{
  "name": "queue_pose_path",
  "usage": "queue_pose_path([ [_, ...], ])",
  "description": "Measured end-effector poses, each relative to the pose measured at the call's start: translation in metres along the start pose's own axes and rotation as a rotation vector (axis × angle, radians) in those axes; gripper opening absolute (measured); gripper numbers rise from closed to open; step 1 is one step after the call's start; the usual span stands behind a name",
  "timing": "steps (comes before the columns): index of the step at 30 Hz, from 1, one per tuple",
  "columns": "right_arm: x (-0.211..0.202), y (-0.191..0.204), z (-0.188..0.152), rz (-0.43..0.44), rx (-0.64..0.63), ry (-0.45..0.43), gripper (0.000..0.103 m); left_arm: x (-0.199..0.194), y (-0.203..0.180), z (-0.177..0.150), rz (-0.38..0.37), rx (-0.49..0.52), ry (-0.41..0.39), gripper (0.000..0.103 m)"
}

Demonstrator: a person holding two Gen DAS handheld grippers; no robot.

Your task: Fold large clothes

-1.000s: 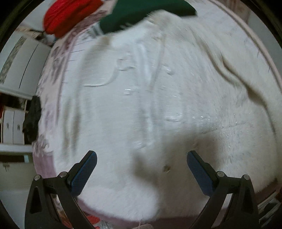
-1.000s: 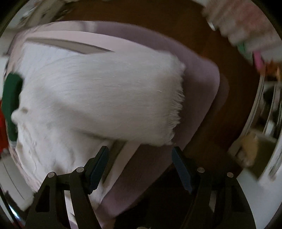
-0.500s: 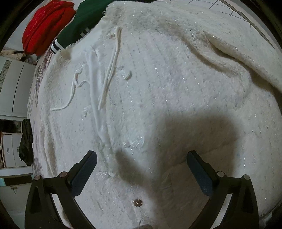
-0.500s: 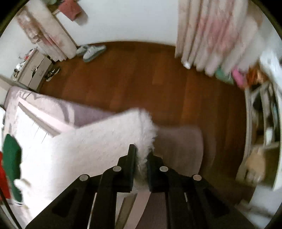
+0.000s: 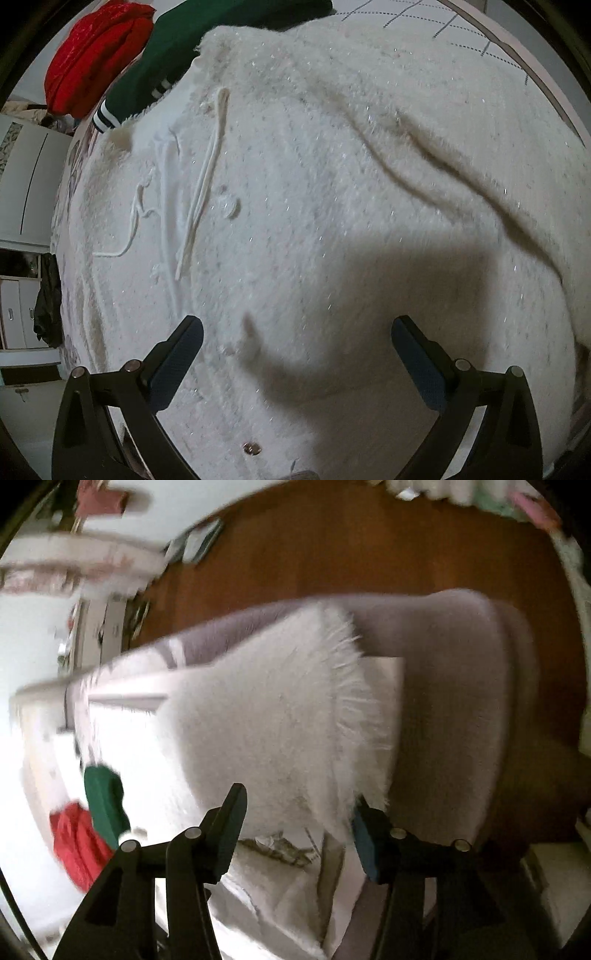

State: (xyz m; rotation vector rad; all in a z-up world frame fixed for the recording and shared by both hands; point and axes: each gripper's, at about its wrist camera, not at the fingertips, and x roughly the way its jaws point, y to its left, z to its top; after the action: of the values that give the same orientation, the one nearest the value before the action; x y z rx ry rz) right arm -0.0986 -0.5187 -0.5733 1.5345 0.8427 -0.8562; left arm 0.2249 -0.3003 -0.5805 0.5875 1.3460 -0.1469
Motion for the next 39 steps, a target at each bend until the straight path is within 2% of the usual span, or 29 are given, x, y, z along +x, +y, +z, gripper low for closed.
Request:
queue_pose_path([
  [2,-0.011,0.009,-0.015,-0.002,-0.011,-0.012,0.057,0.0,-0.001,0.003,-0.009,-0.01,0.001,0.103],
  [4,-0.002,0.017,-0.028,-0.003,-0.022,0.052,0.057,0.002,-0.001,0.004,-0.012,-0.015,0.005,0.103],
  [6,0.003,0.029,-0.03,0.035,-0.038,0.116,0.057,0.002,-0.002,0.004,-0.01,-0.014,0.009,0.103],
  [9,0.044,0.033,-0.03,0.074,-0.044,0.157,0.057,0.004,-0.003,0.003,-0.01,-0.005,0.016,0.103],
  [12,0.069,0.016,-0.002,0.064,0.013,0.107,0.053,0.006,-0.002,0.003,-0.01,0.003,0.015,0.103],
  [13,0.075,0.023,0.001,0.058,0.022,0.067,0.05,0.007,0.0,0.002,-0.012,0.002,0.017,0.103],
  [16,0.061,0.04,0.015,0.055,-0.016,-0.103,0.049,0.01,0.001,0.002,-0.026,-0.006,0.028,0.103],
  [18,0.07,0.044,0.022,0.071,-0.015,-0.085,0.052,0.012,0.0,0.001,-0.031,-0.013,0.035,0.103],
  [19,0.08,0.047,0.024,0.081,-0.015,-0.056,0.057,0.014,0.001,0.001,-0.034,-0.017,0.038,0.103],
  [20,0.089,0.052,0.026,0.092,-0.023,-0.043,0.068,0.016,0.002,0.001,-0.035,-0.022,0.041,0.103],
  [22,0.095,0.066,0.031,0.114,-0.026,-0.049,0.081,0.018,0.002,0.001,-0.039,-0.033,0.042,0.103],
  [23,0.098,0.077,0.031,0.111,-0.02,-0.071,0.081,0.018,0.001,0.003,-0.04,-0.04,0.04,0.103],
  [24,0.097,0.082,0.03,0.105,-0.018,-0.099,0.079,0.017,0.0,0.004,-0.044,-0.049,0.035,0.103],
  [25,0.094,0.086,0.032,0.115,-0.015,-0.137,0.061,0.016,-0.002,0.006,-0.051,-0.056,0.033,0.103],
  [26,0.094,0.093,0.032,0.119,-0.013,-0.173,0.03,0.015,-0.004,0.009,-0.057,-0.063,0.03,0.103],
  [27,0.088,0.091,0.037,0.113,-0.007,-0.188,0.022,0.014,-0.004,0.011,-0.061,-0.068,0.026,0.103],
  [30,0.094,0.086,0.053,0.184,0.036,-0.15,0.022,0.015,-0.008,0.021,-0.067,-0.071,0.006,0.103],
  [33,0.102,0.085,0.065,0.184,0.049,-0.129,0.01,0.024,-0.016,0.029,-0.051,-0.053,0.001,0.103],
  [39,0.044,0.118,0.067,0.176,-0.095,-0.23,0.007,0.037,-0.009,0.049,-0.1,-0.109,0.01,0.103],
])
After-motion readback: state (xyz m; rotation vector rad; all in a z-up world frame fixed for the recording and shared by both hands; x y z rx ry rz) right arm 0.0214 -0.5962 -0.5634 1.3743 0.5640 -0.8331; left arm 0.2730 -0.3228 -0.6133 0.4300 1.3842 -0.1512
